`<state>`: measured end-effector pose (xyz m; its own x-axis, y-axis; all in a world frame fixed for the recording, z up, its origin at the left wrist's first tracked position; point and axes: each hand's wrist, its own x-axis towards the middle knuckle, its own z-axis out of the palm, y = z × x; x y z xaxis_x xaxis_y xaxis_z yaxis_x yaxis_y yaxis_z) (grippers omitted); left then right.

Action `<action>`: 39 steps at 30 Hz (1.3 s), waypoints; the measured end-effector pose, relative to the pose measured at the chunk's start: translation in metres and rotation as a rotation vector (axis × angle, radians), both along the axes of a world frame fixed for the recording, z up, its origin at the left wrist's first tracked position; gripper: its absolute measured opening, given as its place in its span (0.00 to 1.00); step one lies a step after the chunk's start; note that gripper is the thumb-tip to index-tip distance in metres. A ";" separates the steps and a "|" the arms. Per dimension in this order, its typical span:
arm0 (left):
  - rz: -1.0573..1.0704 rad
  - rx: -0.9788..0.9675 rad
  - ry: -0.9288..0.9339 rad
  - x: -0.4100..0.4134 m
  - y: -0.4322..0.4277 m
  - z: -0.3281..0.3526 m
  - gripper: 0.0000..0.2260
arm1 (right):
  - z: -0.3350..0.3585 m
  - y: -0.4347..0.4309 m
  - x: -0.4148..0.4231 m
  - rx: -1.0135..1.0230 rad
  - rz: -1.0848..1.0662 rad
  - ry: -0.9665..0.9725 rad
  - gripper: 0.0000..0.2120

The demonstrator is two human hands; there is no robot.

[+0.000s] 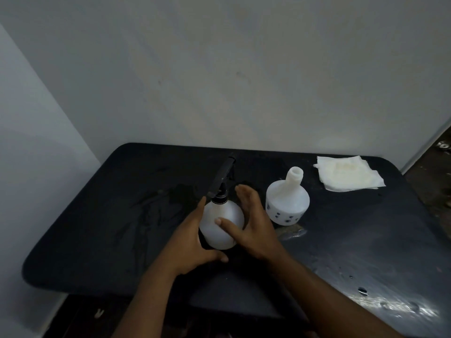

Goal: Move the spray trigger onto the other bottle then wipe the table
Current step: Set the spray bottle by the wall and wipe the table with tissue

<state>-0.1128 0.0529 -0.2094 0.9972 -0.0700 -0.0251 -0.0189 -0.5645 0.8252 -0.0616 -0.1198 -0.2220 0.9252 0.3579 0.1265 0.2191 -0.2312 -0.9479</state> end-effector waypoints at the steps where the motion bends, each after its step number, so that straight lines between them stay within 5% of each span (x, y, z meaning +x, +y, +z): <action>1: 0.029 0.020 0.001 0.001 -0.001 -0.003 0.56 | 0.003 -0.001 -0.001 0.036 -0.026 0.005 0.46; 5: 0.086 0.040 -0.014 0.007 -0.009 -0.011 0.55 | 0.026 0.005 0.002 0.092 -0.094 -0.008 0.55; 8: 0.134 0.064 -0.042 0.011 -0.021 -0.015 0.41 | 0.043 0.018 0.004 0.145 -0.028 -0.029 0.56; 15: 0.311 0.165 -0.157 0.003 -0.063 -0.010 0.27 | 0.048 0.026 -0.003 0.248 -0.187 -0.141 0.14; 18: 0.328 0.169 -0.167 -0.010 -0.079 -0.005 0.28 | 0.053 0.021 -0.005 0.249 -0.181 -0.147 0.13; 22: 0.274 0.290 0.055 -0.021 -0.099 0.008 0.32 | 0.054 0.010 -0.007 0.187 -0.125 -0.015 0.11; 27: 0.273 0.345 0.195 -0.030 -0.119 0.024 0.23 | 0.064 -0.004 -0.007 0.071 0.000 0.234 0.10; 32: 0.349 0.276 0.188 -0.032 -0.136 0.028 0.30 | 0.080 -0.014 -0.003 0.033 0.100 0.276 0.10; 36: 0.415 0.113 0.210 -0.040 -0.140 0.015 0.46 | 0.086 -0.026 0.002 0.092 0.234 0.316 0.14; 39: 0.403 0.077 0.197 -0.043 -0.140 0.014 0.47 | 0.084 -0.034 0.001 0.127 0.296 0.312 0.15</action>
<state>-0.1555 -0.0875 -0.1955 0.9202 0.3319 -0.2073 0.3681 -0.5542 0.7466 -0.0601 -0.1535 -0.1376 0.7862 0.6124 -0.0824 -0.0426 -0.0793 -0.9959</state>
